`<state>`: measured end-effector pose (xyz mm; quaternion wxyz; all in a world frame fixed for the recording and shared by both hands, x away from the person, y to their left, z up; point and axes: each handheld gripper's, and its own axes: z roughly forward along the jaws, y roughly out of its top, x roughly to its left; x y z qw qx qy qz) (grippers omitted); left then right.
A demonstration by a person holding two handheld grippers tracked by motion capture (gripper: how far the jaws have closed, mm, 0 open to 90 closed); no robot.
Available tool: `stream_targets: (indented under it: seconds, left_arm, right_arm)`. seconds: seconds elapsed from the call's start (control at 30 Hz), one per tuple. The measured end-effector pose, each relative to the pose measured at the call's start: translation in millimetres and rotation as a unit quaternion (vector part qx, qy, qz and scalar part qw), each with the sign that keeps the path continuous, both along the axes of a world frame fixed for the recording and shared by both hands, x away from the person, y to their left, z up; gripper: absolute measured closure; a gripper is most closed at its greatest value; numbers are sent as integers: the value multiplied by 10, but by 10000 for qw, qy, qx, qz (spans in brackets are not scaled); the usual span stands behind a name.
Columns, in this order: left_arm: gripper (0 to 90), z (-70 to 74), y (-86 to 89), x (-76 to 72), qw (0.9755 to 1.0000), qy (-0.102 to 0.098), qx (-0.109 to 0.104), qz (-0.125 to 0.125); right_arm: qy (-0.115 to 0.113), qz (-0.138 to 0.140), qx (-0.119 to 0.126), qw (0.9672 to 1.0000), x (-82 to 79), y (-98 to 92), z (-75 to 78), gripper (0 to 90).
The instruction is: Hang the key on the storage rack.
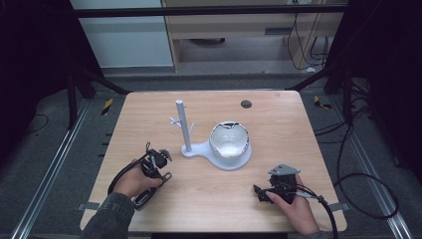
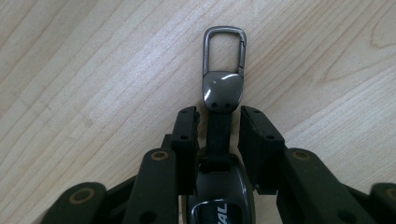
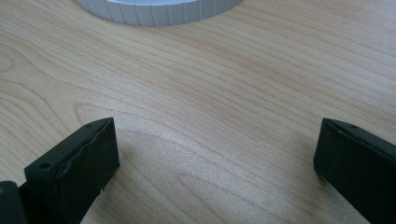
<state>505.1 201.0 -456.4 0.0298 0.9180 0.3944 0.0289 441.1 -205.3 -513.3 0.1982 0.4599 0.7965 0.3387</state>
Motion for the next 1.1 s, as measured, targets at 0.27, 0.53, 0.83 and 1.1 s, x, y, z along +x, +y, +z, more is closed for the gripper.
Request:
stream_targets:
  seconds: [0.27, 0.53, 0.83, 1.1]
  left_arm:
    - [711, -21, 5, 5, 10000, 31, -31, 11]
    - [791, -41, 36, 5, 10000, 55, -26, -6]
    - [801, 115, 162, -124, 9986, -298, -445, 50]
    - [803, 371, 409, -495, 9855, -1187, -1215, 50]
  right_arm:
    - [-1, 1, -1, 10000, 0, 0, 0, 5]
    - [-7, 10, -7, 10000, 2, -2, 0, 5]
    - [1, 12, 0, 10000, 2, -1, 0, 5]
    - [1, 17, 1, 10000, 3, -1, 0, 5]
